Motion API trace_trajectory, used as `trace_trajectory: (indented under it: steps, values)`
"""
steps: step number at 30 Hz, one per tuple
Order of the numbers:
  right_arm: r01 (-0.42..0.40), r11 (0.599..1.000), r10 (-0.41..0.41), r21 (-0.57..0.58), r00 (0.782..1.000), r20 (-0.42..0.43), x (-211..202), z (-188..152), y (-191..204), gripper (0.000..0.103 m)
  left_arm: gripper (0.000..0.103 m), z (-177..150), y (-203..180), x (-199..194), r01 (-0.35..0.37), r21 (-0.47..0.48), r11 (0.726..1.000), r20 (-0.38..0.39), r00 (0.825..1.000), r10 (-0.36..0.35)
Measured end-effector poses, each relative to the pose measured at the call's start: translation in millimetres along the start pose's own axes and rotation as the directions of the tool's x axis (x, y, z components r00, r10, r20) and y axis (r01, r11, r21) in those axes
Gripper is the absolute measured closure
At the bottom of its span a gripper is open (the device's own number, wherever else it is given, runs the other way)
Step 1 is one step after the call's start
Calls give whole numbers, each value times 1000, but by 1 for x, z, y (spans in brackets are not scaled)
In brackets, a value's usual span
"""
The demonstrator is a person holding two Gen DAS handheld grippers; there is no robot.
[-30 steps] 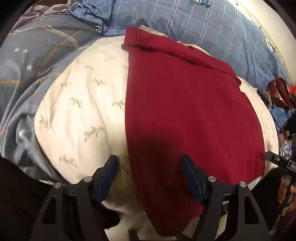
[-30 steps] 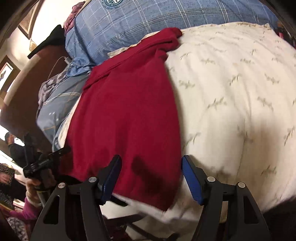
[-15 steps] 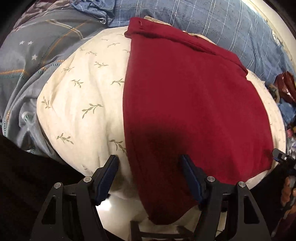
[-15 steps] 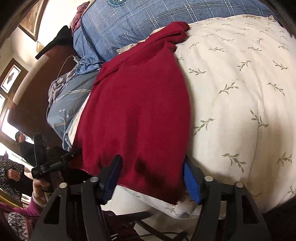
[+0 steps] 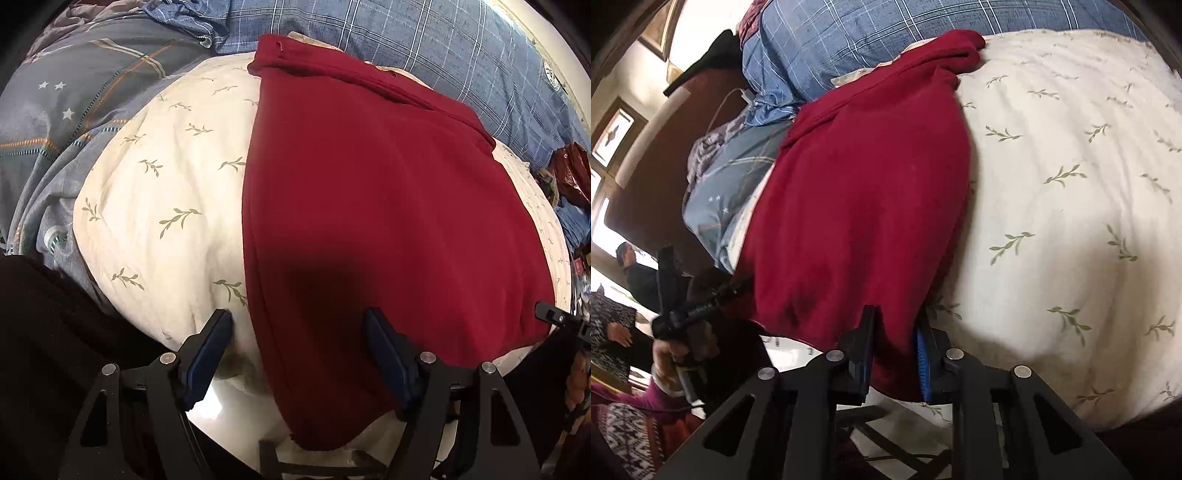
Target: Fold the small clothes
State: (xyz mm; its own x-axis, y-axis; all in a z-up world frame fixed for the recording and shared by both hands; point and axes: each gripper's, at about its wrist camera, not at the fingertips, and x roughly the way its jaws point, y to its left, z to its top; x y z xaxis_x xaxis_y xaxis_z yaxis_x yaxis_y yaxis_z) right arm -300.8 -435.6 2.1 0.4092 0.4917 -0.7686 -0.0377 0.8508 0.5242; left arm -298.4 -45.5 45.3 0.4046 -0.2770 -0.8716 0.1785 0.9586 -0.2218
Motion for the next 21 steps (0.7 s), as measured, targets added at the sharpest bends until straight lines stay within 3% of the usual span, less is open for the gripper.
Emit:
trace_trajectory:
  steps: [2,6,9,10,12,14,17,21]
  values:
    - [-37,999,37,18,999,-7,5,1,-4,69,29,-1,1,0,1,3,1000,6,1000,-1]
    - [-86,995,86,43,996,1,10,4,-7,69,30,-3,-2,0,-10,4,1000,14,1000,10]
    - [-55,998,54,15,998,10,9,4,-2,83,33,-4,-4,0,-17,3,1000,18,1000,17]
    - [-33,999,33,-3,999,13,9,3,0,89,37,-4,-4,-1,-26,0,1000,23,999,26]
    - [-20,1000,20,-10,999,27,7,2,2,91,64,-5,-3,-5,-25,-3,1000,36,999,25]
    - [-25,1000,25,-2,999,39,4,1,2,93,86,-5,-4,-8,36,-1,999,18,999,-36]
    - [-46,999,46,-8,997,54,-7,-1,4,93,97,-5,-8,-13,53,25,998,16,998,-53]
    - [-38,999,39,-36,998,38,-21,-9,12,94,98,-8,-5,-36,91,57,994,36,995,-93]
